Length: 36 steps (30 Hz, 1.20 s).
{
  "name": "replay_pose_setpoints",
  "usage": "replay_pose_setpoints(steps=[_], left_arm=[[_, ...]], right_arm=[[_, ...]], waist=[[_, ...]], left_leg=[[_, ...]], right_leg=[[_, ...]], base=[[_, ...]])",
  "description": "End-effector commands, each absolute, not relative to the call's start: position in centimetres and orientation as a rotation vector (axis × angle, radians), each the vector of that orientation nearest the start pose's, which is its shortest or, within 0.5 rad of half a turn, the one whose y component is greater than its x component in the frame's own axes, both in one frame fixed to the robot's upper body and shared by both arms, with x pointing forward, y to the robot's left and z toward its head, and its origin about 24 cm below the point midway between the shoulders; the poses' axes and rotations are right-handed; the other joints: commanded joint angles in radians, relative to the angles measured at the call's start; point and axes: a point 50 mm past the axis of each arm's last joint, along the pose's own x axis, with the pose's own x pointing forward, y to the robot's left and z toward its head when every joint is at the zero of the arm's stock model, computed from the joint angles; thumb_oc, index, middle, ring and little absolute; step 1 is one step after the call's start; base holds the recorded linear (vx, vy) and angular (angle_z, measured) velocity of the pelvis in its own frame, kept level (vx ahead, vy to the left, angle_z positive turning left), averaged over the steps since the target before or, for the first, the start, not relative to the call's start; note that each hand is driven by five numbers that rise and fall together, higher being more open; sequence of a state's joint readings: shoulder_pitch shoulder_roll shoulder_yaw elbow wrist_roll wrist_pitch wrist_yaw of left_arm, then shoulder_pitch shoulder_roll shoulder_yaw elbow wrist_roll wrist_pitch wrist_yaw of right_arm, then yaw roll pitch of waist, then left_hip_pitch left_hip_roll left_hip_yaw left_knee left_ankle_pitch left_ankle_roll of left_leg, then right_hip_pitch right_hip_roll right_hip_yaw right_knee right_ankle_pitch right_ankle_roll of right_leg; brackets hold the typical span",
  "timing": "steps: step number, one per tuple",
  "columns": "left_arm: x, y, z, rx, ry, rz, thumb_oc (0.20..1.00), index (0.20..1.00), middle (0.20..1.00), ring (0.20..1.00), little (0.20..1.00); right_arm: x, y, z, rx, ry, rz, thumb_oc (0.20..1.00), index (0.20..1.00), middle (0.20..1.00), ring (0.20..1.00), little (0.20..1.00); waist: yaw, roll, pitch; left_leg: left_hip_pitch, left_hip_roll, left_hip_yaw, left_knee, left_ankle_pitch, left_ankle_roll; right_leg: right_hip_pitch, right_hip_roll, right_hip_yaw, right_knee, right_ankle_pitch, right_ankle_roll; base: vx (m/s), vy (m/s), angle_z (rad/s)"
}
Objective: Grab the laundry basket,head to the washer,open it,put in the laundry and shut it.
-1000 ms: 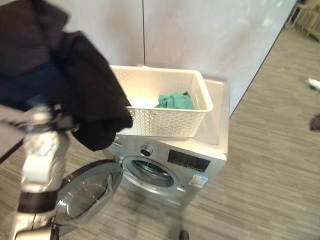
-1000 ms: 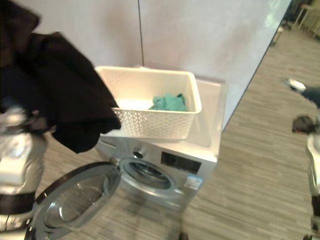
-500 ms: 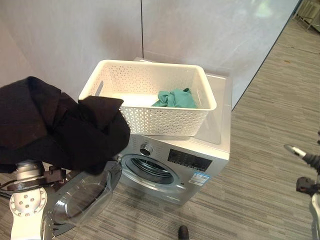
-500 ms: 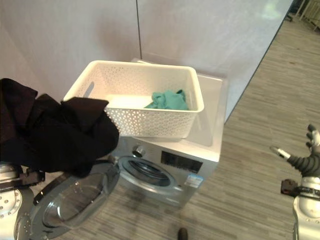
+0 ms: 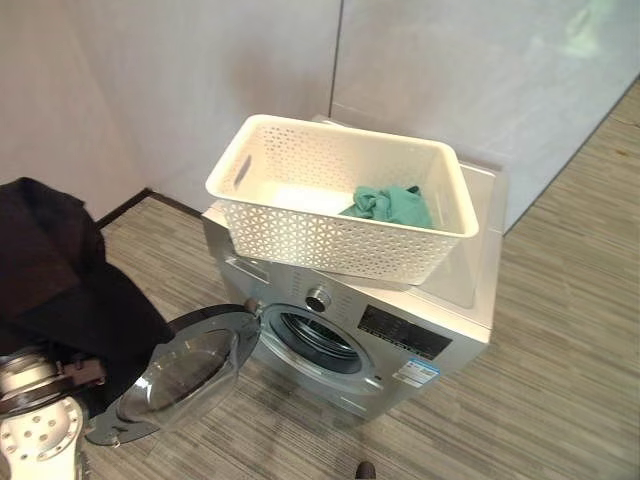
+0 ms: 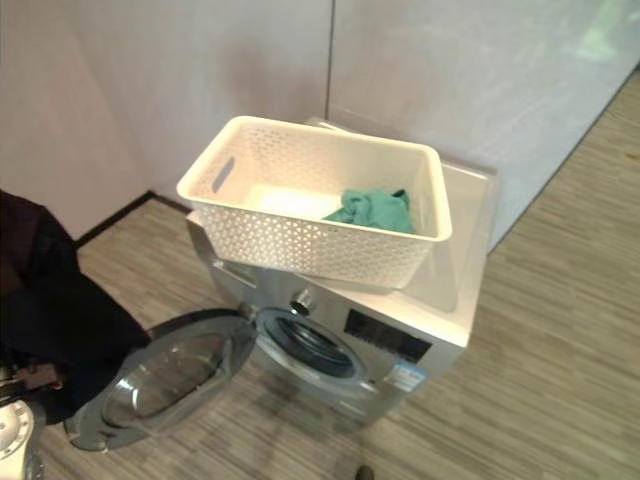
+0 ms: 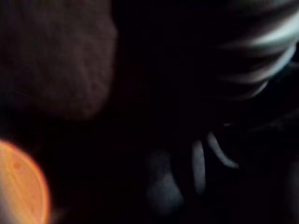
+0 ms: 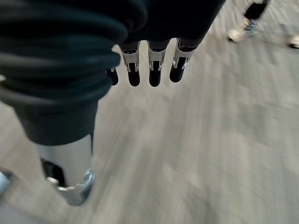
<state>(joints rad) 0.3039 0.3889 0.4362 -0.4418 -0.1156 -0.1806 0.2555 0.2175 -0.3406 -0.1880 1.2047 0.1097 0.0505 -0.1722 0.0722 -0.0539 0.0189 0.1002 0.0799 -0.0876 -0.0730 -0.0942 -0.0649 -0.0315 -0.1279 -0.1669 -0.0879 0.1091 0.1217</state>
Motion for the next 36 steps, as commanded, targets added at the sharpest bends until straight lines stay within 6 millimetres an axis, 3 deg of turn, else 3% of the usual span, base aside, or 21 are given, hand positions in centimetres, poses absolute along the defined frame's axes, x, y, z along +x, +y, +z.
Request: replay_pose_setpoints(steps=[1,3,7,11,14,15,16,17,22,26,28,29,32,36], left_arm=[[17.4,27.5,16.1,0.334,-0.540,0.365,0.200,0.200,0.200,0.200,0.200],[18.4,25.9,12.7,0.193,-0.387,0.230,0.200,0.200,0.200,0.200,0.200],[19.2,24.7,8.3,0.050,-0.196,0.142,0.200,0.200,0.200,0.200,0.200],[18.3,23.8,4.0,-0.007,0.017,0.063,0.200,0.200,0.200,0.200,0.200],[17.4,23.1,1.3,-0.004,0.154,-0.007,0.200,0.200,0.200,0.200,0.200],[17.1,22.7,0.0,0.013,0.226,-0.056,0.200,0.200,0.200,0.200,0.200],[17.1,22.7,0.0,0.013,0.224,-0.056,0.200,0.200,0.200,0.200,0.200],[17.2,22.3,-1.0,0.023,0.273,-0.090,0.200,0.200,0.200,0.200,0.200],[19.8,20.0,-1.6,0.038,0.266,-0.170,0.200,0.200,0.200,0.200,0.200],[22.9,18.5,-0.6,0.060,0.189,-0.164,0.200,0.200,0.200,0.200,0.200],[23.3,18.4,-0.4,0.067,0.175,-0.162,0.200,0.200,0.200,0.200,0.200],[24.2,18.5,0.1,0.093,0.149,-0.152,0.200,0.200,0.200,0.200,0.200],[25.7,18.4,0.8,0.107,0.118,-0.135,0.200,0.200,0.200,0.200,0.200],[28.5,17.2,2.2,0.084,0.053,-0.095,0.200,0.200,0.200,0.200,0.200]], right_arm=[[0.4,-29.8,-15.2,-0.128,1.387,-0.575,1.000,1.000,1.000,1.000,1.000],[0.2,-26.4,-16.5,-0.056,1.466,-0.481,1.000,1.000,1.000,1.000,1.000],[0.5,-24.7,-17.0,0.002,1.495,-0.454,1.000,1.000,1.000,1.000,1.000],[2.4,-24.0,-17.1,-0.021,1.457,-0.404,1.000,1.000,1.000,1.000,1.000],[5.2,-24.0,-16.9,-0.066,1.388,-0.361,1.000,1.000,1.000,1.000,1.000],[7.5,-23.6,-16.6,-0.094,1.322,-0.322,1.000,1.000,1.000,1.000,1.000],[7.6,-23.6,-16.6,-0.094,1.321,-0.322,1.000,1.000,1.000,1.000,1.000],[9.2,-23.3,-16.3,-0.111,1.265,-0.293,1.000,1.000,1.000,1.000,1.000],[14.3,-22.7,-14.8,-0.181,1.096,-0.215,1.000,1.000,1.000,1.000,1.000],[16.4,-21.6,-14.0,-0.302,1.016,-0.104,1.000,1.000,1.000,1.000,1.000],[16.4,-21.4,-14.0,-0.330,1.011,-0.078,1.000,1.000,1.000,1.000,1.000],[15.7,-21.3,-14.3,-0.403,1.037,-0.019,1.000,1.000,1.000,1.000,1.000],[14.8,-21.1,-14.8,-0.429,1.083,0.013,1.000,1.000,1.000,1.000,1.000],[14.5,-21.5,-15.0,-0.427,1.113,-0.014,1.000,1.000,1.000,1.000,1.000]], waist=[[0.003,-0.029,-0.002],[0.010,-0.024,0.011],[0.020,-0.016,0.024],[0.032,-0.002,0.050],[0.048,0.011,0.084],[0.051,0.017,0.107],[0.052,0.017,0.107],[0.049,0.018,0.136],[0.018,0.003,0.223],[-0.019,-0.018,0.247],[-0.031,-0.031,0.245],[-0.044,-0.045,0.259],[-0.066,-0.072,0.272],[-0.094,-0.086,0.301]], left_leg=[[-0.027,-0.027,0.011,0.061,-0.074,0.056],[-0.033,-0.030,0.010,0.068,-0.074,0.058],[-0.039,-0.034,0.012,0.074,-0.074,0.060],[-0.065,-0.045,0.011,0.108,-0.084,0.064],[-0.112,-0.065,0.011,0.173,-0.100,0.071],[-0.146,-0.076,0.016,0.207,-0.106,0.072],[-0.150,-0.076,0.016,0.212,-0.108,0.072],[-0.197,-0.085,0.020,0.261,-0.114,0.071],[-0.394,-0.099,0.026,0.444,-0.148,0.064],[-0.489,-0.070,0.048,0.574,-0.202,0.075],[-0.513,-0.067,0.055,0.606,-0.211,0.082],[-0.532,-0.044,0.075,0.670,-0.253,0.096],[-0.572,-0.018,0.105,0.767,-0.301,0.120],[-0.656,-0.007,0.139,0.895,-0.358,0.150]], right_leg=[[0.003,-0.090,-0.038,0.031,-0.050,0.048],[0.002,-0.095,-0.040,0.029,-0.045,0.050],[0.002,-0.100,-0.040,0.025,-0.042,0.052],[-0.005,-0.111,-0.038,0.022,-0.033,0.054],[-0.016,-0.126,-0.037,0.020,-0.023,0.057],[-0.028,-0.136,-0.039,0.020,-0.015,0.059],[-0.030,-0.136,-0.039,0.020,-0.015,0.059],[-0.047,-0.145,-0.036,0.025,-0.012,0.057],[-0.163,-0.158,-0.011,0.066,-0.002,0.043],[-0.266,-0.138,0.050,0.118,-0.007,0.032],[-0.295,-0.139,0.065,0.133,-0.004,0.032],[-0.330,-0.118,0.100,0.160,-0.004,0.033],[-0.393,-0.088,0.147,0.197,0.003,0.033],[-0.505,-0.052,0.209,0.253,0.010,0.033]], base=[[-0.01,-0.008,0.09],[-0.01,-0.016,0.06],[0.00,0.000,0.00],[-0.02,0.032,-0.03],[-0.09,0.050,0.06],[-0.09,0.046,0.15],[-0.16,0.039,0.12],[-0.17,0.008,0.08],[-0.26,-0.012,0.13],[-0.18,0.027,-0.05],[-0.12,0.042,-0.62],[-0.11,0.040,-0.93],[-0.12,0.036,-0.69],[-0.10,0.076,-0.59]])
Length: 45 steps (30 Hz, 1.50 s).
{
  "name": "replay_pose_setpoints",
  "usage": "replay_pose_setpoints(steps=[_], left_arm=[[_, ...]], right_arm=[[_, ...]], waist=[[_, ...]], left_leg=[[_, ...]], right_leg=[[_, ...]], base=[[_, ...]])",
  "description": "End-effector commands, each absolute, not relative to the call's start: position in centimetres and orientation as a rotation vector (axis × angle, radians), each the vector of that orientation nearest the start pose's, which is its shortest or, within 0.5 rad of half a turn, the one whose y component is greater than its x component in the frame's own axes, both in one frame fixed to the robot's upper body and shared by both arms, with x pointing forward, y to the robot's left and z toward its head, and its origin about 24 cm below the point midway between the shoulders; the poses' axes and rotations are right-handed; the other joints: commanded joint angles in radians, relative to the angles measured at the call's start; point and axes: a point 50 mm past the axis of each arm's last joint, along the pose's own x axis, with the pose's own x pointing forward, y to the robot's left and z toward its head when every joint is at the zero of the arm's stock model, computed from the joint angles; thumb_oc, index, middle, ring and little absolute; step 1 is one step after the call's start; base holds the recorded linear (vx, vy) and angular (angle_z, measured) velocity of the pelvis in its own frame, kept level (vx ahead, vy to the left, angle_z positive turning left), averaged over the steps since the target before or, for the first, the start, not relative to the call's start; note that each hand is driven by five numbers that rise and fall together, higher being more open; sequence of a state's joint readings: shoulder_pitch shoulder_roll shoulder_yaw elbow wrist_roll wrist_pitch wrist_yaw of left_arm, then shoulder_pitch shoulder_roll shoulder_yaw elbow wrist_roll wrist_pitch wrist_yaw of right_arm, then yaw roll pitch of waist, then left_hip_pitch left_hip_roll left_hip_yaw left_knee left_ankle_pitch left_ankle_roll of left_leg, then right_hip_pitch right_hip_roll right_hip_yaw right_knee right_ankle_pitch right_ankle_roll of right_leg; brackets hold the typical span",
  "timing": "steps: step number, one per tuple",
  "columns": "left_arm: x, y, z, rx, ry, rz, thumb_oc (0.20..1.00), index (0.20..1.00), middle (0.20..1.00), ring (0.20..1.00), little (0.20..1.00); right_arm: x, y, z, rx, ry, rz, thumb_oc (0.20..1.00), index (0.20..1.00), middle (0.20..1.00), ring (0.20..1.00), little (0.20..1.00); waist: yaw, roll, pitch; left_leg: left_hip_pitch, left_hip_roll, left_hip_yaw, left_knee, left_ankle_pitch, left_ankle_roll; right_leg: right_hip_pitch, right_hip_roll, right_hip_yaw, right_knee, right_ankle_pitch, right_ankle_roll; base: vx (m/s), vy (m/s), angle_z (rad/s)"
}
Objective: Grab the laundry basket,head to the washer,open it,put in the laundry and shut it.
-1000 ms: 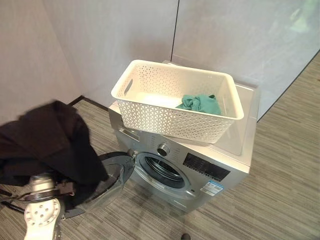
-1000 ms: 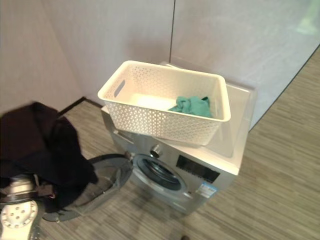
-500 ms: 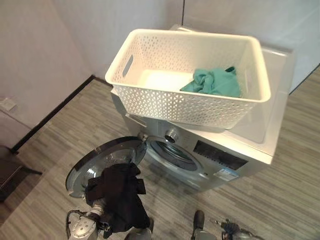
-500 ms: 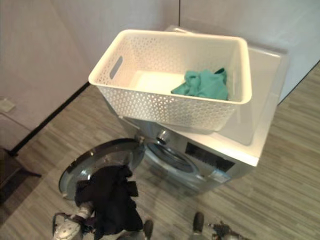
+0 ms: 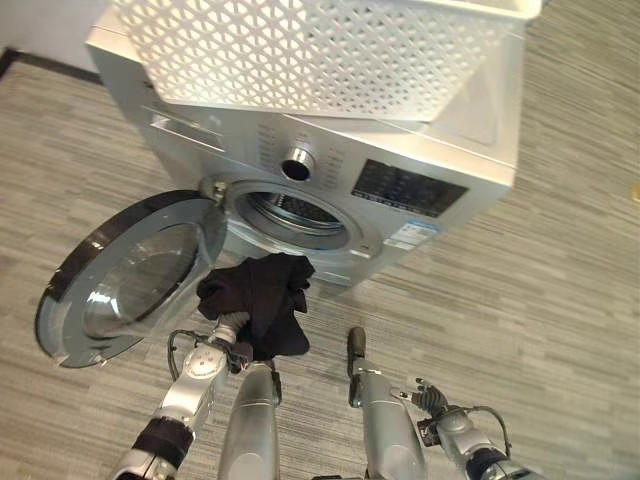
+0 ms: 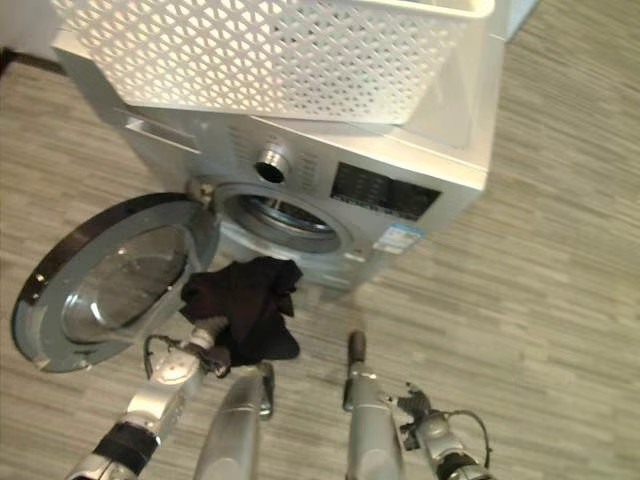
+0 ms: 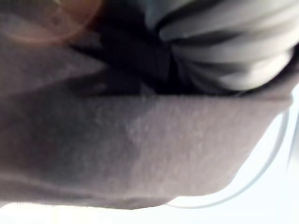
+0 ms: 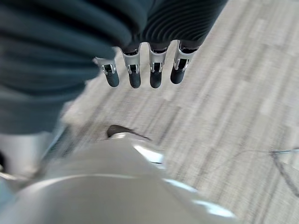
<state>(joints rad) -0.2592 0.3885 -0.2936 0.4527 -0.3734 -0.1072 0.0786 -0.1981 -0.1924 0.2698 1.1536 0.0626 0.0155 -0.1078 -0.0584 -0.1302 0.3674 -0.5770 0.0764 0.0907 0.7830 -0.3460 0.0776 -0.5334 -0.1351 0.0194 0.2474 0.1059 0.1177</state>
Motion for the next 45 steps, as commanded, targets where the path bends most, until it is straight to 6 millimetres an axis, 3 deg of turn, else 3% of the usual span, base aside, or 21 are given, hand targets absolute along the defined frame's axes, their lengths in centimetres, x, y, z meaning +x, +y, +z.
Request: replay_pose_setpoints(steps=[1,4,5,6,10,12,15,21,24,27,28,29,30,32,34,37,40,41,42,43,45], left_arm=[[29.0,16.7,2.6,0.068,0.037,-0.093,0.200,0.200,0.200,0.200,0.200],[31.2,15.2,4.2,0.027,-0.010,-0.068,0.200,0.200,0.200,0.200,0.200],[32.1,15.1,5.3,0.011,-0.042,-0.047,0.200,0.200,0.200,0.200,0.200],[33.9,14.3,8.0,-0.015,-0.121,-0.014,0.200,0.200,0.200,0.200,0.200],[35.4,12.1,10.9,-0.064,-0.200,-0.026,0.200,0.200,0.200,0.200,0.200],[36.1,9.5,13.3,-0.089,-0.266,-0.074,0.200,0.200,0.200,0.200,0.200],[37.0,8.3,15.4,-0.088,-0.309,-0.085,0.200,0.200,0.200,0.200,0.200],[38.4,8.2,20.3,-0.102,-0.414,-0.038,0.200,0.200,0.200,0.200,0.200],[39.2,8.0,25.2,-0.103,-0.512,-0.001,0.200,0.200,0.200,0.200,0.200],[39.6,9.3,29.0,-0.092,-0.588,0.058,0.200,0.200,0.200,0.200,0.200],[39.4,10.2,31.5,-0.087,-0.650,0.093,0.200,0.200,0.200,0.200,0.200],[39.4,10.2,31.5,-0.087,-0.651,0.094,0.200,0.200,0.200,0.200,0.200],[39.0,10.9,33.7,-0.094,-0.715,0.121,0.200,0.200,0.200,0.200,0.200],[38.6,11.6,35.4,-0.105,-0.758,0.149,0.200,0.200,0.200,0.200,0.200],[38.6,11.6,35.5,-0.105,-0.761,0.150,0.200,0.200,0.200,0.200,0.200],[37.6,9.6,41.6,-0.322,-0.777,0.077,0.200,0.200,0.200,0.200,0.200],[33.6,7.7,46.7,-0.485,-0.959,-0.068,0.200,0.200,0.200,0.200,0.200],[31.9,8.4,47.2,-0.485,-1.079,-0.099,0.200,0.200,0.200,0.200,0.200],[32.7,7.9,45.9,-0.470,-1.041,-0.104,0.200,0.200,0.200,0.200,0.200],[33.4,7.7,45.1,-0.390,-1.016,-0.101,1.000,1.000,1.000,1.000,1.000],[36.4,7.8,42.0,-0.058,-0.874,-0.071,1.000,1.000,1.000,1.000,1.000]], right_arm=[[14.9,-21.7,-14.8,-0.417,1.104,-0.039,1.000,1.000,1.000,1.000,1.000],[18.7,-22.2,-12.8,-0.413,0.947,-0.098,1.000,1.000,1.000,1.000,1.000],[20.5,-22.2,-11.3,-0.420,0.836,-0.106,1.000,1.000,1.000,1.000,1.000],[23.6,-21.5,-8.1,-0.459,0.632,-0.104,1.000,1.000,1.000,1.000,1.000],[25.2,-20.9,-6.9,-0.461,0.565,-0.137,1.000,1.000,1.000,1.000,1.000],[27.2,-19.0,-6.3,-0.470,0.549,-0.131,1.000,1.000,1.000,1.000,1.000],[28.9,-17.4,-5.6,-0.490,0.534,-0.094,1.000,1.000,1.000,1.000,1.000],[29.5,-15.9,-5.1,-0.544,0.500,-0.017,1.000,1.000,1.000,1.000,1.000],[29.9,-15.0,-4.5,-0.570,0.455,0.024,1.000,1.000,1.000,1.000,1.000],[30.5,-14.5,-3.8,-0.588,0.415,0.047,1.000,1.000,1.000,1.000,1.000],[30.8,-14.0,-3.3,-0.594,0.389,0.072,1.000,1.000,1.000,1.000,1.000],[30.8,-13.9,-3.3,-0.594,0.388,0.072,1.000,1.000,1.000,1.000,1.000],[31.1,-13.6,-2.8,-0.604,0.362,0.089,1.000,1.000,1.000,1.000,1.000],[31.5,-13.3,-2.2,-0.600,0.336,0.099,1.000,1.000,1.000,1.000,1.000],[31.6,-13.2,-2.1,-0.600,0.333,0.100,1.000,1.000,1.000,1.000,1.000],[33.2,-11.8,-0.2,-0.597,0.274,0.129,1.000,1.000,1.000,1.000,1.000],[34.0,-10.9,0.7,-0.614,0.254,0.138,1.000,1.000,1.000,1.000,1.000],[29.9,-13.4,-4.1,-0.621,0.387,0.151,1.000,1.000,1.000,1.000,1.000],[29.2,-14.9,-5.5,-0.650,0.472,0.121,1.000,1.000,1.000,1.000,1.000],[28.4,-16.5,-6.3,-0.663,0.524,0.088,1.000,1.000,1.000,1.000,1.000],[28.2,-19.1,-6.5,-0.680,0.566,0.030,1.000,1.000,1.000,1.000,1.000]], waist=[[0.034,0.008,-0.040],[-0.001,0.003,-0.008],[-0.018,-0.001,-0.001],[-0.049,-0.008,0.021],[-0.067,0.009,0.030],[-0.068,0.039,0.033],[-0.074,0.049,0.016],[-0.106,0.039,-0.023],[-0.135,0.025,-0.058],[-0.153,0.013,-0.082],[-0.163,0.006,-0.094],[-0.163,0.006,-0.095],[-0.169,-0.003,-0.105],[-0.177,-0.013,-0.116],[-0.178,-0.012,-0.117],[-0.206,-0.026,-0.140],[-0.210,-0.020,-0.150],[-0.216,-0.024,-0.144],[-0.216,-0.021,-0.159],[-0.211,-0.017,-0.161],[-0.184,0.007,-0.158]], left_leg=[[0.017,0.002,-0.046,0.055,-0.139,0.010],[-0.080,0.000,-0.024,0.112,-0.158,0.022],[-0.116,0.000,-0.022,0.125,-0.159,0.023],[-0.190,0.004,-0.022,0.146,-0.165,0.021],[-0.259,-0.002,-0.030,0.161,-0.165,0.019],[-0.312,-0.014,-0.036,0.159,-0.157,0.016],[-0.358,-0.016,-0.039,0.155,-0.147,0.010],[-0.417,-0.007,-0.043,0.143,-0.139,-0.001],[-0.469,0.000,-0.057,0.152,-0.143,-0.010],[-0.500,0.016,-0.063,0.162,-0.146,-0.016],[-0.519,0.025,-0.067,0.174,-0.150,-0.016],[-0.521,0.026,-0.067,0.175,-0.150,-0.016],[-0.537,0.037,-0.072,0.188,-0.154,-0.016],[-0.548,0.047,-0.076,0.201,-0.157,-0.017],[-0.554,0.049,-0.077,0.205,-0.159,-0.017],[-0.574,0.063,-0.092,0.216,-0.157,-0.026],[-0.571,0.064,-0.103,0.195,-0.140,-0.039],[-0.544,0.071,-0.098,0.166,-0.129,-0.044],[-0.532,0.071,-0.097,0.154,-0.121,-0.044],[-0.513,0.068,-0.099,0.143,-0.118,-0.042],[-0.458,0.060,-0.100,0.102,-0.109,-0.038]], right_leg=[[-0.020,-0.029,0.027,-0.063,-0.006,0.040],[-0.138,-0.015,0.050,-0.022,0.006,0.041],[-0.183,-0.012,0.053,-0.007,0.010,0.039],[-0.268,-0.007,0.053,0.016,0.017,0.040],[-0.349,-0.008,0.053,0.046,0.016,0.037],[-0.412,-0.018,0.048,0.070,0.013,0.035],[-0.469,-0.018,0.047,0.085,0.012,0.033],[-0.545,-0.010,0.045,0.102,0.013,0.031],[-0.599,0.001,0.039,0.124,0.007,0.027],[-0.628,0.012,0.035,0.127,0.010,0.028],[-0.645,0.022,0.032,0.133,0.010,0.027],[-0.647,0.023,0.032,0.134,0.010,0.027],[-0.659,0.031,0.028,0.139,0.012,0.027],[-0.668,0.040,0.024,0.142,0.014,0.028],[-0.672,0.041,0.024,0.144,0.013,0.027],[-0.686,0.057,0.012,0.143,0.017,0.024],[-0.677,0.060,-0.002,0.118,0.024,0.024],[-0.653,0.061,-0.012,0.094,0.027,0.029],[-0.637,0.058,-0.015,0.079,0.033,0.029],[-0.620,0.058,-0.015,0.067,0.035,0.031],[-0.560,0.045,-0.012,0.031,0.043,0.031]], base=[[-0.01,0.103,-0.28],[-0.09,0.052,-0.17],[-0.07,-0.051,-0.21],[-0.05,-0.044,-0.25],[0.01,-0.037,-0.05],[0.04,-0.033,0.07],[0.05,-0.027,0.07],[0.06,-0.038,0.03],[0.05,-0.062,0.11],[0.03,-0.041,0.04],[0.02,-0.021,-0.10],[0.03,-0.023,-0.19],[0.02,-0.012,-0.19],[0.02,-0.029,-0.15],[0.01,-0.020,-0.08],[0.00,-0.042,-0.03],[-0.01,-0.040,-0.01],[-0.03,-0.033,0.04],[-0.03,-0.011,0.06],[-0.02,0.011,0.07],[-0.01,0.016,0.02]])
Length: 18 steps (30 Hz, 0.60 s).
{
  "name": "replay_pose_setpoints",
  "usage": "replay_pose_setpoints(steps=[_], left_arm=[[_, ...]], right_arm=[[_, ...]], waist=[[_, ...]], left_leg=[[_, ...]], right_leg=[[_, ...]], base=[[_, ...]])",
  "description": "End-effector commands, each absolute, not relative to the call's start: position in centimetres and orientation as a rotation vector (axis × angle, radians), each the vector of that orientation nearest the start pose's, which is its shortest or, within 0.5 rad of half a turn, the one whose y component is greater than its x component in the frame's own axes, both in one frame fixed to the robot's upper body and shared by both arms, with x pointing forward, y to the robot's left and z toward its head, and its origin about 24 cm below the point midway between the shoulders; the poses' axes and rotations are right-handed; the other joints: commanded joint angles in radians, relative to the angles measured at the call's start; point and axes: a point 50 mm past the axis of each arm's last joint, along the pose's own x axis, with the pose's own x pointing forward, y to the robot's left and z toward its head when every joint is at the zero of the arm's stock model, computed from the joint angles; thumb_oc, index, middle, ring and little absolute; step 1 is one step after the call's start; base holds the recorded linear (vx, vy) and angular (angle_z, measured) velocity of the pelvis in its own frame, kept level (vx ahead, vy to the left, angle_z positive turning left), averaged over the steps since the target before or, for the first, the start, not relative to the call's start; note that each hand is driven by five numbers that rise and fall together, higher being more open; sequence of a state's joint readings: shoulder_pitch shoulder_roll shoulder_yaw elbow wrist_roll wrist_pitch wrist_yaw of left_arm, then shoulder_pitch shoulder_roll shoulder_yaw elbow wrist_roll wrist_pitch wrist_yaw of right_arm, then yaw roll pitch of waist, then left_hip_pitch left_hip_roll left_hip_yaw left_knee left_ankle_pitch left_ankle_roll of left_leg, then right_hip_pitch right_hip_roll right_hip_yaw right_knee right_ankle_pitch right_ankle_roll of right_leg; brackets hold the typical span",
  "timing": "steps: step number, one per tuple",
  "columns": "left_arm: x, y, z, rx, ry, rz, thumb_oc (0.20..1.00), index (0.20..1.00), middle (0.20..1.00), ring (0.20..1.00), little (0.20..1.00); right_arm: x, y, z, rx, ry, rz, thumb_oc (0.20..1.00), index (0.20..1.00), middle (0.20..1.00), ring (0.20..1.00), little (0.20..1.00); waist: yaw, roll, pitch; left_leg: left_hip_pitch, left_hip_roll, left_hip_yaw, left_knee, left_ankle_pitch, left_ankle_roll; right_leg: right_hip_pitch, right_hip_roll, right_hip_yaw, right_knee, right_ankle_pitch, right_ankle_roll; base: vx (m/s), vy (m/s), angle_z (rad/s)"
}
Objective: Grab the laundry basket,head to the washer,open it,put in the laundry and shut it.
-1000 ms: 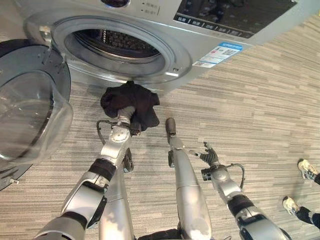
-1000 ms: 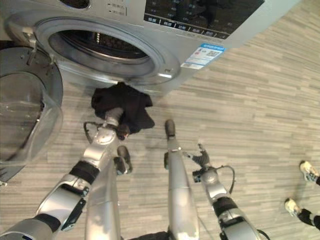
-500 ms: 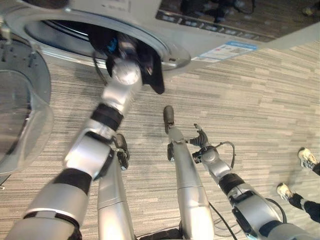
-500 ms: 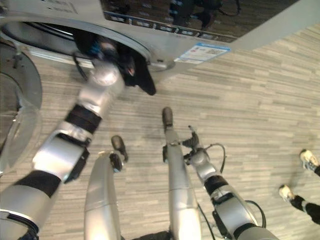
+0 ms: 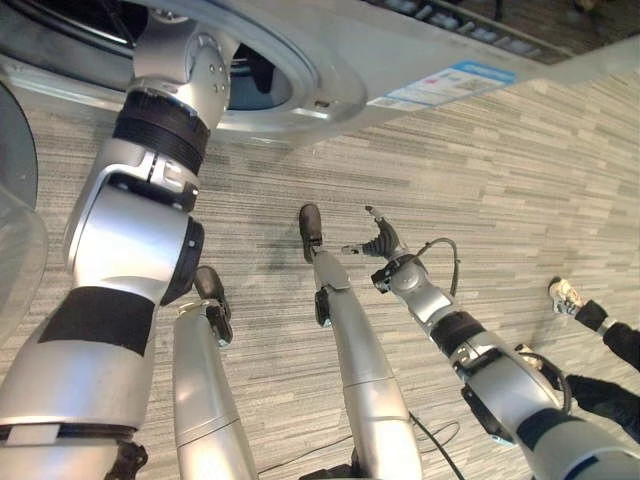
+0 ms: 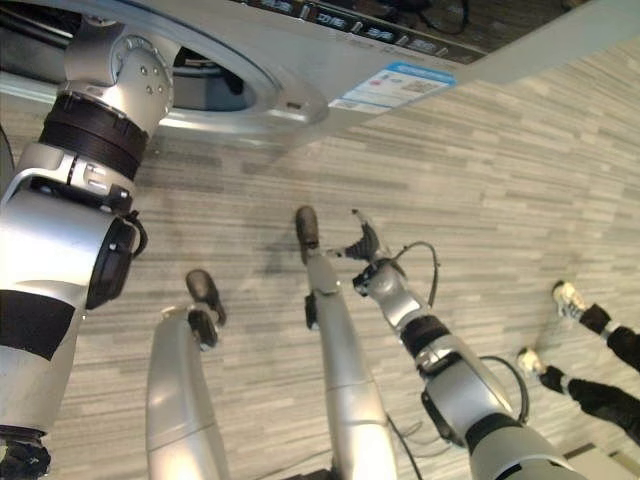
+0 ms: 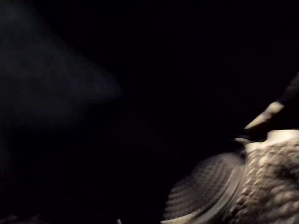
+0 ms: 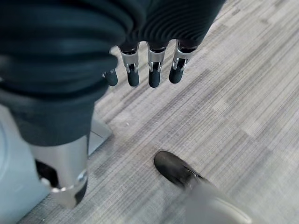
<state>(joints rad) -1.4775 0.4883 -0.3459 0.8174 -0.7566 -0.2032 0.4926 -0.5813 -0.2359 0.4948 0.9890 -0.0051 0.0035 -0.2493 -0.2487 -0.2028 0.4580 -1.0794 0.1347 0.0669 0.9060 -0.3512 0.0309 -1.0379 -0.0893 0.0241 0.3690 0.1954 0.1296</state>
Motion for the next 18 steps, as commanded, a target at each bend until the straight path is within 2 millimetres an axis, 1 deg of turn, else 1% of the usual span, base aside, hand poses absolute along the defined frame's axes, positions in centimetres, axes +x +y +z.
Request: replay_pose_setpoints(steps=[1,2,4,5,6,7,8,9,10,11,12,13,14,15,16,17,18], left_arm=[[36.4,7.8,42.0,-0.056,-0.875,-0.073,1.000,1.000,1.000,1.000,1.000],[38.5,7.7,39.3,0.282,-0.754,-0.049,1.000,1.000,1.000,1.000,1.000],[39.2,6.7,37.6,0.501,-0.705,-0.065,1.000,1.000,1.000,1.000,1.000],[39.8,6.1,36.1,0.633,-0.643,-0.090,1.000,1.000,1.000,1.000,1.000],[40.1,3.7,33.3,0.972,-0.584,-0.178,1.000,1.000,1.000,1.000,1.000],[39.9,2.6,32.4,1.115,-0.591,-0.225,1.000,1.000,1.000,1.000,1.000],[39.5,1.4,30.2,1.302,-0.594,-0.314,1.000,1.000,1.000,1.000,1.000],[39.2,1.0,29.3,1.352,-0.603,-0.356,1.000,1.000,1.000,1.000,1.000],[38.8,0.5,27.8,1.399,-0.617,-0.403,1.000,1.000,1.000,1.000,1.000],[38.7,0.3,26.6,1.424,-0.609,-0.413,1.000,1.000,1.000,1.000,1.000],[38.8,0.4,25.9,1.446,-0.596,-0.413,1.000,1.000,1.000,1.000,1.000],[38.7,0.6,24.6,1.475,-0.584,-0.427,1.000,1.000,1.000,1.000,1.000],[38.7,0.8,24.0,1.478,-0.576,-0.436,1.000,1.000,1.000,1.000,1.000],[38.4,1.3,22.8,1.417,-0.558,-0.455,1.000,1.000,1.000,1.000,1.000],[38.4,1.3,22.8,1.416,-0.556,-0.455,1.000,1.000,1.000,1.000,1.000],[38.0,1.8,22.0,1.314,-0.543,-0.456,1.000,1.000,1.000,1.000,1.000],[37.9,2.0,21.7,1.264,-0.533,-0.458,1.000,1.000,1.000,1.000,1.000]], right_arm=[[28.2,-19.0,-6.5,-0.678,0.565,0.030,1.000,1.000,1.000,1.000,1.000],[28.2,-20.0,-6.6,-0.689,0.604,0.011,1.000,1.000,1.000,1.000,1.000],[28.2,-20.3,-6.8,-0.694,0.640,-0.003,1.000,1.000,1.000,1.000,1.000],[28.4,-20.4,-6.8,-0.700,0.654,-0.005,1.000,1.000,1.000,1.000,1.000],[28.4,-20.8,-7.0,-0.713,0.710,-0.008,1.000,1.000,1.000,1.000,1.000],[28.3,-20.9,-7.1,-0.719,0.727,-0.005,1.000,1.000,1.000,1.000,1.000],[27.9,-21.1,-7.5,-0.722,0.761,0.002,1.000,1.000,1.000,1.000,1.000],[27.6,-21.1,-7.7,-0.723,0.773,0.007,1.000,1.000,1.000,1.000,1.000],[27.1,-21.4,-8.2,-0.720,0.803,0.008,1.000,1.000,1.000,1.000,1.000],[26.5,-21.4,-8.6,-0.722,0.828,0.014,1.000,1.000,1.000,1.000,1.000],[26.2,-21.5,-8.9,-0.723,0.842,0.018,1.000,1.000,1.000,1.000,1.000],[25.8,-21.6,-9.1,-0.722,0.857,0.019,1.000,1.000,1.000,1.000,1.000],[25.6,-21.6,-9.3,-0.727,0.867,0.022,1.000,1.000,1.000,1.000,1.000],[25.3,-22.0,-9.5,-0.731,0.880,0.018,1.000,1.000,1.000,1.000,1.000],[25.2,-22.0,-9.5,-0.732,0.880,0.019,1.000,1.000,1.000,1.000,1.000],[24.9,-22.4,-9.6,-0.716,0.887,0.001,1.000,1.000,1.000,1.000,1.000],[24.8,-22.7,-9.6,-0.713,0.894,-0.008,1.000,1.000,1.000,1.000,1.000]], waist=[[0.006,0.078,-0.245],[0.026,0.099,-0.234],[0.042,0.112,-0.224],[0.048,0.116,-0.220],[0.071,0.123,-0.208],[0.080,0.124,-0.204],[0.096,0.132,-0.205],[0.102,0.132,-0.204],[0.118,0.138,-0.207],[0.129,0.142,-0.206],[0.134,0.145,-0.205],[0.134,0.138,-0.202],[0.137,0.140,-0.201],[0.145,0.141,-0.195],[0.145,0.141,-0.195],[0.153,0.142,-0.187],[0.155,0.144,-0.182]], left_leg=[[0.048,0.001,-0.077,-0.023,-0.103,0.008],[0.073,-0.008,-0.080,-0.045,-0.089,0.008],[0.093,-0.015,-0.087,-0.067,-0.079,0.006],[0.104,-0.015,-0.090,-0.078,-0.072,0.005],[0.138,-0.016,-0.097,-0.107,-0.058,-0.001],[0.154,-0.015,-0.097,-0.117,-0.054,-0.003],[0.177,-0.010,-0.102,-0.127,-0.055,-0.003],[0.186,-0.007,-0.102,-0.127,-0.057,-0.004],[0.208,-0.002,-0.107,-0.132,-0.055,-0.006],[0.230,0.002,-0.111,-0.138,-0.053,-0.009],[0.242,0.006,-0.114,-0.143,-0.053,-0.010],[0.247,0.001,-0.110,-0.142,-0.027,-0.009],[0.251,0.000,-0.111,-0.139,-0.028,-0.009],[0.264,0.001,-0.113,-0.136,-0.032,-0.009],[0.265,0.001,-0.113,-0.136,-0.032,-0.009],[0.270,-0.001,-0.117,-0.125,-0.036,-0.008],[0.269,-0.002,-0.119,-0.120,-0.038,-0.008]], right_leg=[[-0.051,-0.001,-0.017,-0.093,-0.046,0.019],[-0.012,-0.018,-0.023,-0.116,-0.044,0.018],[0.018,-0.030,-0.030,-0.131,-0.043,0.017],[0.032,-0.035,-0.036,-0.138,-0.042,0.017],[0.075,-0.042,-0.047,-0.156,-0.044,0.015],[0.096,-0.044,-0.050,-0.166,-0.046,0.016],[0.120,-0.045,-0.056,-0.168,-0.052,0.015],[0.132,-0.044,-0.057,-0.170,-0.056,0.015],[0.153,-0.044,-0.063,-0.167,-0.066,0.014],[0.172,-0.045,-0.068,-0.159,-0.076,0.012],[0.181,-0.045,-0.069,-0.153,-0.084,0.011],[0.188,-0.058,-0.075,-0.148,-0.075,-0.001],[0.190,-0.060,-0.078,-0.135,-0.082,-0.002],[0.194,-0.059,-0.080,-0.114,-0.094,-0.004],[0.195,-0.059,-0.080,-0.113,-0.095,-0.004],[0.197,-0.061,-0.083,-0.090,-0.103,-0.008],[0.195,-0.063,-0.082,-0.082,-0.107,-0.009]], base=[[-0.02,0.045,-0.06],[-0.03,0.020,-0.04],[-0.04,-0.005,0.26],[-0.07,-0.044,0.49],[-0.06,-0.053,0.49],[-0.03,-0.042,0.44],[0.01,-0.025,0.52],[0.02,-0.024,0.41],[0.01,-0.033,0.19],[0.01,-0.031,0.04],[-0.07,-0.035,0.05],[-0.07,-0.017,0.10],[-0.09,-0.006,0.07],[-0.01,0.014,0.09],[0.00,0.000,0.00],[0.00,0.000,0.00],[0.00,0.000,0.00]])
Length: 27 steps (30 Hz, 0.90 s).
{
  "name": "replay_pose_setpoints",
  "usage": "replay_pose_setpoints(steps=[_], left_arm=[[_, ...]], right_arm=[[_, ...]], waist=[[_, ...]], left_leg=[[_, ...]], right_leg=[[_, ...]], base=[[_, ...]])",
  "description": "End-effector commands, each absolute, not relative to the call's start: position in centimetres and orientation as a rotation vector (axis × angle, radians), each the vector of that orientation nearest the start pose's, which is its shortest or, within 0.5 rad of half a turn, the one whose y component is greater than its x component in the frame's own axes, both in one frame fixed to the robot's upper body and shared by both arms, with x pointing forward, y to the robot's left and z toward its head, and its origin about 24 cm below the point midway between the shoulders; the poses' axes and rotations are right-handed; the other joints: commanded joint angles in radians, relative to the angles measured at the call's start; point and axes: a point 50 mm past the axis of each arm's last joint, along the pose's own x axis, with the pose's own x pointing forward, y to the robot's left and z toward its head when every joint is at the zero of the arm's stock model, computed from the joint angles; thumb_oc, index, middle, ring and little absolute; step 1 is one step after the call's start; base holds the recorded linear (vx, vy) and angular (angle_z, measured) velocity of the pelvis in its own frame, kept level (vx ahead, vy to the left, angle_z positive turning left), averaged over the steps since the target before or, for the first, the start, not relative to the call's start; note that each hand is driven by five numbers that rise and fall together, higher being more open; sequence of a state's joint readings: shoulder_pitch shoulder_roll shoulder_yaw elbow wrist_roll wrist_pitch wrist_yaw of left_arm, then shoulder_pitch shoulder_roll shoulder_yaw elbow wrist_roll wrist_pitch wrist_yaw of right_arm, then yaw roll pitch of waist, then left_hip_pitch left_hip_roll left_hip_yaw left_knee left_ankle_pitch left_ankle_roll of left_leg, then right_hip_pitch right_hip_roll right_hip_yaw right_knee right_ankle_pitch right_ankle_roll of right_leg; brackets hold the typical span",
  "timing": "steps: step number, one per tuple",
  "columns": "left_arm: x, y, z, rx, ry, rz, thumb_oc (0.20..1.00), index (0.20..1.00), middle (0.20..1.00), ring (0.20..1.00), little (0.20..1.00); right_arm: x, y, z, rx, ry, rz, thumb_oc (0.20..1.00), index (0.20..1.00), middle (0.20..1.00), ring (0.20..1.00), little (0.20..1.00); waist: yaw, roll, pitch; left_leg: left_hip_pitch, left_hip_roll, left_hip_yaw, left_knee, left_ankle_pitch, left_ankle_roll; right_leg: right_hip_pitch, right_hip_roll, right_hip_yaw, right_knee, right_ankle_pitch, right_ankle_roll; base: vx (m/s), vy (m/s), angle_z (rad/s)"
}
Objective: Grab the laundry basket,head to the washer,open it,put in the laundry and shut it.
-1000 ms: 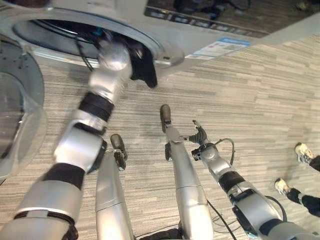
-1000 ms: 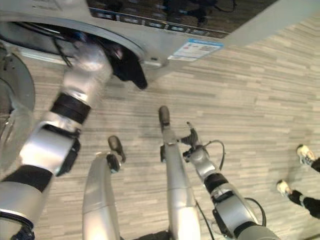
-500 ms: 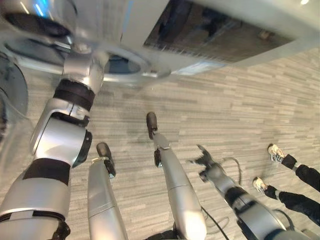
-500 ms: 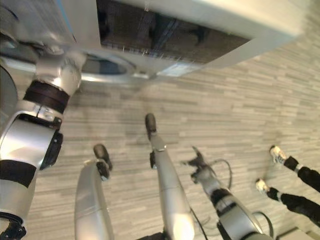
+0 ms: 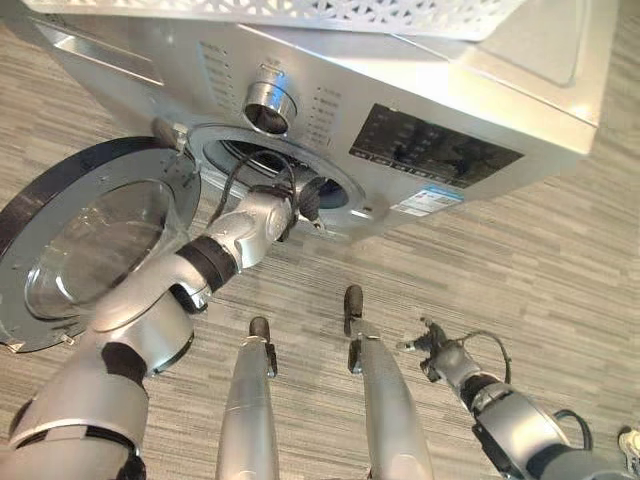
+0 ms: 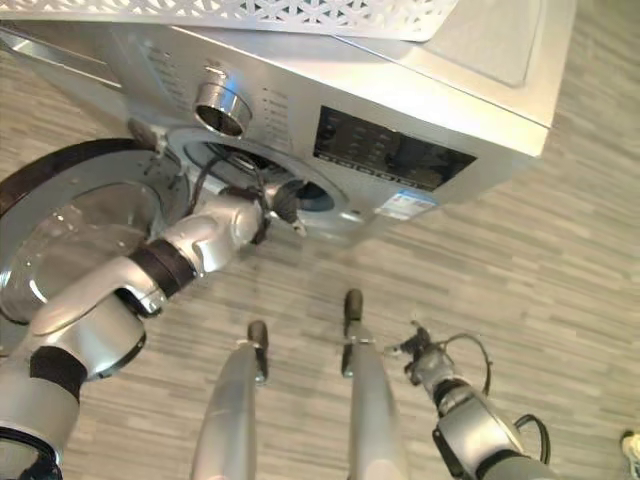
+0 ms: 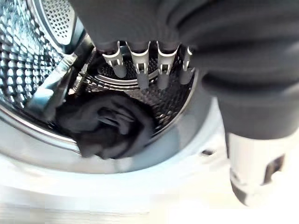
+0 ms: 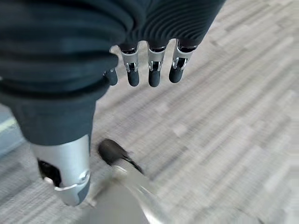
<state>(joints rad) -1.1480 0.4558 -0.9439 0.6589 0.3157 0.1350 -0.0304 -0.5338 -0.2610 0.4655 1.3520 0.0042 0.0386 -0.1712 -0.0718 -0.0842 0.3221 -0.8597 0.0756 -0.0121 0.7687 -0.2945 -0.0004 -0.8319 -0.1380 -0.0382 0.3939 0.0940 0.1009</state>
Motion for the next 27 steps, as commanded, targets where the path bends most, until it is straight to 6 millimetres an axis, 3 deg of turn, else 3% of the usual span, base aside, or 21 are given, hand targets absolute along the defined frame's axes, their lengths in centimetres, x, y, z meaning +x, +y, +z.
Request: replay_pose_setpoints(steps=[1,5,6,7,8,9,10,12,14,16,17,18,19,24,25,27], left_arm=[[37.8,2.2,21.1,1.225,-0.519,-0.462,1.000,1.000,1.000,1.000,1.000],[36.7,3.8,16.7,1.078,-0.405,-0.523,1.000,1.000,1.000,1.000,1.000],[36.1,5.6,14.2,1.059,-0.323,-0.551,1.000,1.000,1.000,1.000,1.000],[35.7,6.3,12.9,1.046,-0.282,-0.571,1.000,1.000,1.000,1.000,1.000],[35.7,6.3,12.9,1.046,-0.281,-0.572,1.000,1.000,1.000,1.000,1.000],[34.4,8.7,10.0,0.998,-0.177,-0.601,1.000,1.000,1.000,1.000,1.000],[34.4,8.8,9.9,0.998,-0.175,-0.601,1.000,1.000,1.000,1.000,1.000],[31.6,13.2,5.1,0.811,0.012,-0.514,1.000,1.000,1.000,1.000,1.000],[30.9,14.0,4.1,0.780,0.054,-0.492,1.000,1.000,1.000,1.000,1.000],[29.2,16.3,1.9,0.717,0.151,-0.415,1.000,1.000,1.000,1.000,1.000],[26.7,19.7,0.1,0.680,0.256,-0.324,1.000,1.000,1.000,1.000,1.000],[26.6,19.8,0.1,0.680,0.259,-0.322,1.000,1.000,1.000,1.000,1.000],[24.0,22.6,-2.4,0.588,0.379,-0.155,1.000,1.000,1.000,1.000,1.000],[20.5,25.1,-4.8,0.487,0.514,-0.006,1.000,1.000,1.000,1.000,1.000],[21.3,24.7,-5.0,0.451,0.508,0.001,1.000,1.000,1.000,1.000,1.000],[21.6,24.2,-4.8,0.440,0.496,-0.012,1.000,1.000,1.000,1.000,1.000]], right_arm=[[24.7,-22.8,-9.7,-0.712,0.897,-0.013,1.000,1.000,1.000,1.000,1.000],[22.4,-22.5,-11.2,-0.692,0.973,0.017,1.000,1.000,1.000,1.000,1.000],[21.1,-23.0,-11.9,-0.666,1.014,0.003,1.000,1.000,1.000,1.000,1.000],[20.5,-23.3,-12.2,-0.655,1.033,-0.006,1.000,1.000,1.000,1.000,1.000],[20.4,-23.3,-12.2,-0.656,1.034,-0.005,1.000,1.000,1.000,1.000,1.000],[18.3,-24.5,-13.0,-0.629,1.100,-0.038,1.000,1.000,1.000,1.000,1.000],[18.3,-24.5,-13.0,-0.630,1.101,-0.037,1.000,1.000,1.000,1.000,1.000],[14.8,-26.2,-13.9,-0.526,1.186,-0.124,1.000,1.000,1.000,1.000,1.000],[14.1,-26.5,-14.1,-0.502,1.202,-0.142,1.000,1.000,1.000,1.000,1.000],[12.8,-27.4,-14.2,-0.423,1.217,-0.215,1.000,1.000,1.000,1.000,1.000],[14.0,-28.1,-13.5,-0.373,1.135,-0.263,1.000,1.000,1.000,1.000,1.000],[13.9,-28.1,-13.5,-0.374,1.137,-0.261,1.000,1.000,1.000,1.000,1.000],[13.0,-28.6,-13.4,-0.283,1.093,-0.348,1.000,1.000,1.000,1.000,1.000],[13.3,-31.4,-11.6,-0.320,0.995,-0.432,1.000,1.000,1.000,1.000,1.000],[9.9,-37.1,-9.8,-0.287,1.058,-0.624,1.000,1.000,1.000,1.000,1.000],[9.3,-38.3,-9.3,-0.260,1.067,-0.697,1.000,1.000,1.000,1.000,1.000]], waist=[[-0.019,0.027,-0.044],[-0.008,0.032,-0.048],[0.002,0.035,-0.057],[0.006,0.037,-0.060],[0.007,0.036,-0.057],[0.014,0.045,-0.069],[0.014,0.043,-0.066],[0.029,0.059,-0.079],[0.030,0.062,-0.080],[0.032,0.067,-0.086],[0.042,0.061,-0.109],[0.039,0.055,-0.111],[0.039,0.051,-0.159],[0.031,0.042,-0.232],[0.032,0.040,-0.250],[0.040,0.039,-0.258]], left_leg=[[0.052,0.056,-0.040,0.017,-0.094,0.022],[0.102,0.044,-0.037,-0.022,-0.086,0.020],[0.141,0.046,-0.033,-0.040,-0.086,0.021],[0.170,0.047,-0.032,-0.052,-0.087,0.022],[0.176,0.047,-0.030,-0.055,-0.087,0.022],[0.242,0.047,-0.024,-0.084,-0.093,0.026],[0.251,0.047,-0.023,-0.088,-0.092,0.026],[0.442,0.021,0.005,-0.211,-0.075,0.031],[0.485,0.013,0.008,-0.242,-0.069,0.032],[0.569,-0.005,0.025,-0.308,-0.050,0.036],[0.640,-0.013,0.031,-0.372,-0.033,0.034],[0.642,-0.019,0.033,-0.381,-0.023,0.035],[0.743,-0.023,0.052,-0.490,0.003,0.031],[0.880,-0.040,0.085,-0.665,0.049,0.034],[0.907,-0.038,0.083,-0.694,0.052,0.029],[0.911,-0.044,0.076,-0.710,0.064,0.029]], right_leg=[[-0.010,-0.017,-0.022,-0.105,-0.008,0.019],[0.034,-0.027,-0.033,-0.118,-0.010,0.019],[0.078,-0.031,-0.039,-0.129,-0.012,0.020],[0.104,-0.032,-0.040,-0.135,-0.013,0.021],[0.109,-0.032,-0.039,-0.137,-0.013,0.021],[0.174,-0.038,-0.042,-0.155,-0.013,0.027],[0.181,-0.038,-0.041,-0.157,-0.013,0.027],[0.357,-0.066,-0.043,-0.233,-0.002,0.040],[0.398,-0.072,-0.044,-0.251,0.002,0.042],[0.474,-0.087,-0.050,-0.290,0.014,0.051],[0.525,-0.092,-0.057,-0.324,0.025,0.053],[0.525,-0.098,-0.056,-0.329,0.030,0.053],[0.588,-0.093,-0.071,-0.380,0.044,0.063],[0.645,-0.089,-0.073,-0.438,0.061,0.082],[0.671,-0.087,-0.084,-0.448,0.051,0.089],[0.675,-0.096,-0.093,-0.452,0.053,0.093]], base=[[0.00,0.000,0.00],[0.00,0.000,0.00],[0.03,0.036,-0.01],[0.04,0.027,-0.04],[0.07,0.063,-0.08],[0.06,0.047,-0.03],[0.12,0.115,-0.08],[0.15,0.144,-0.13],[0.10,0.087,-0.06],[0.11,0.085,0.10],[0.08,0.032,-0.13],[0.16,-0.005,-0.18],[0.14,0.000,-0.23],[0.12,0.011,-0.09],[0.09,-0.004,-0.06],[0.05,-0.008,0.04]])
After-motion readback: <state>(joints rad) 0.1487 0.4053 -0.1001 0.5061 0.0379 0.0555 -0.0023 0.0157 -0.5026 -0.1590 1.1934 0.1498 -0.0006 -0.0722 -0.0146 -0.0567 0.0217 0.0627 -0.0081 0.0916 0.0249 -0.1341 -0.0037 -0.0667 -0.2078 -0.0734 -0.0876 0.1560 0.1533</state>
